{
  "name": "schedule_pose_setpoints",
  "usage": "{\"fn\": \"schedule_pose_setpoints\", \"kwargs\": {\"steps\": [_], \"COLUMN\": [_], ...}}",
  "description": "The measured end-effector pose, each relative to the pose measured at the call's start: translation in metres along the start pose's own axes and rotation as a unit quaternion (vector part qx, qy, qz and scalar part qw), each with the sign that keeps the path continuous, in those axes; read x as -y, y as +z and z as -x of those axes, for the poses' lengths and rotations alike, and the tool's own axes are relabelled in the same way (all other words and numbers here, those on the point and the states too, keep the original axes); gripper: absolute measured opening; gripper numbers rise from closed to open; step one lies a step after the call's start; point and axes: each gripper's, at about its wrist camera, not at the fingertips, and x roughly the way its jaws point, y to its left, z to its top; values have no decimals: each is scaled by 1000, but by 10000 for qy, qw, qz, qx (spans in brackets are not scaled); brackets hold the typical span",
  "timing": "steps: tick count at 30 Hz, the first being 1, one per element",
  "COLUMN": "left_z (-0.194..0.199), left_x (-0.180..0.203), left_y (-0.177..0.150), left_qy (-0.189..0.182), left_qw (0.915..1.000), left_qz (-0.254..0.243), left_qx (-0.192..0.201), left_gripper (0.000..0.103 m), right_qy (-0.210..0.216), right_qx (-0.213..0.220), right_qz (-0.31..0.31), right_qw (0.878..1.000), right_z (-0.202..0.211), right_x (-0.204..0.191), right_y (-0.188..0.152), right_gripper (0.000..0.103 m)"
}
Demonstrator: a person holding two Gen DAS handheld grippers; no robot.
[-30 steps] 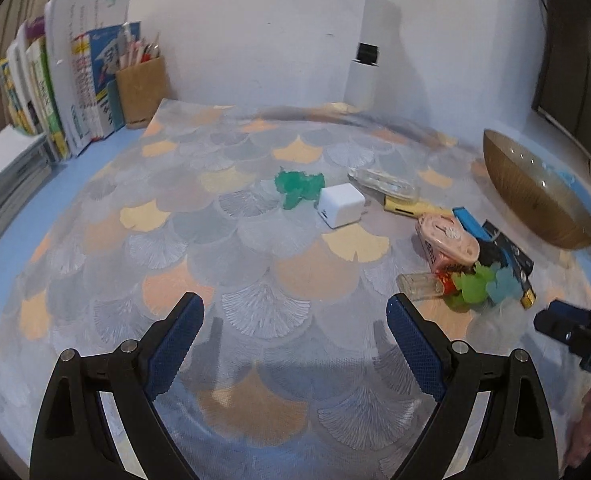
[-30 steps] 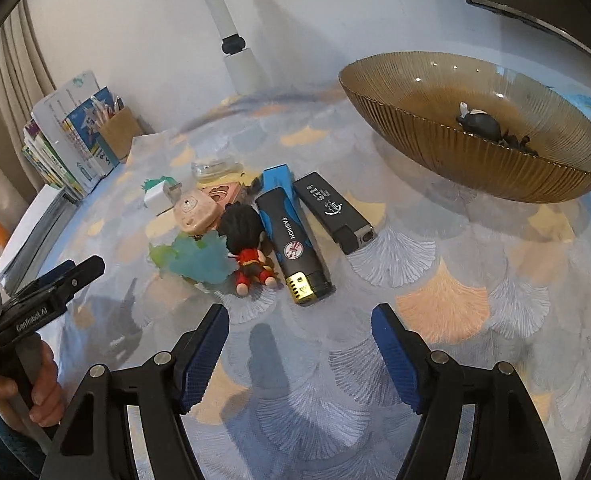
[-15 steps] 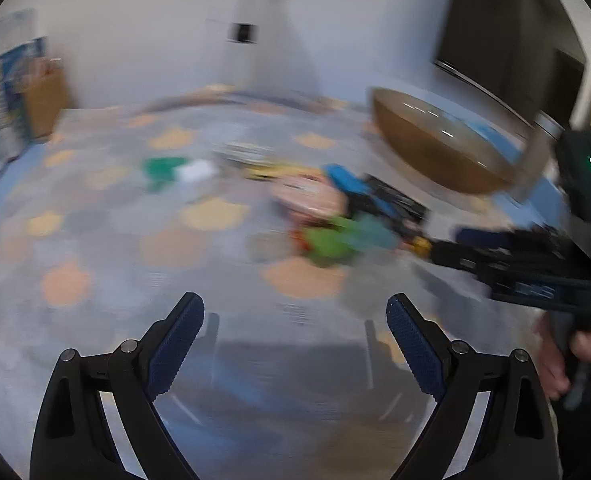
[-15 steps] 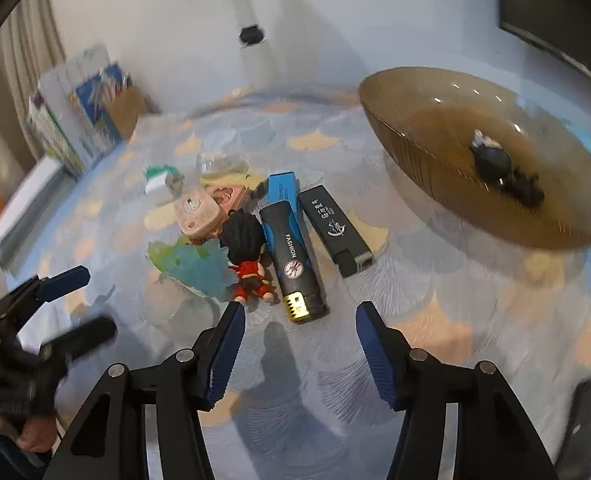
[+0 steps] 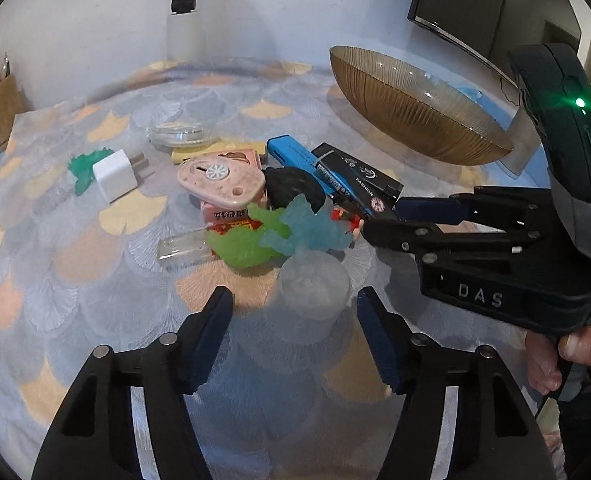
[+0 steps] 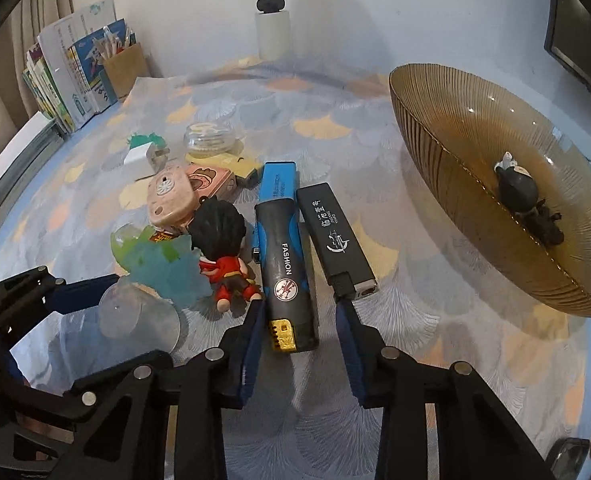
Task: Organize rigid objects
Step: 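Grasp the clear plastic cup with the left gripper while the right grasps the blue lighter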
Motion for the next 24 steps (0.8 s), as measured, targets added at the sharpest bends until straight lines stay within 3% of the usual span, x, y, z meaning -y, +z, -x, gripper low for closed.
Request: {"fn": "schedule_pose_setpoints", "kwargs": {"steps": [1,2,3,9,16,21,24], "left_z": [0,0,0,11,20,20,20], "left_x": [0,-1,-2,-8,-15,-16,-17], "left_y": [1,1,1,-4,-14,-16,-19], "left_qy": [6,23,-18,-57,-142,-120,-57], "left_qw": [10000,10000,10000,9997,9991,9991,9992], "left_qz": [27,61,87,224,348,380,396], "left_qx": [10,31,32,79,191,147,70], "left_gripper": [45,40,36,35,35,36,46], "right_qy": [10,33,64,120,-10,-69,-45], "right_qx": [5,14,25,94,-148,-208,-177], "right_qz": [13,28,45,62,-32,-179,-197], "right_qw": [10000,10000,10000,9999,9999,9996,9996], "right_z": [1,3,5,18,46,43,36], "right_x": [-2,-3,-5,-13,-11,-7,-10], "right_y": [0,-1,-3,-25,-66,-63,-54], "right_gripper": [32,24,23,23,23,27,29]}}
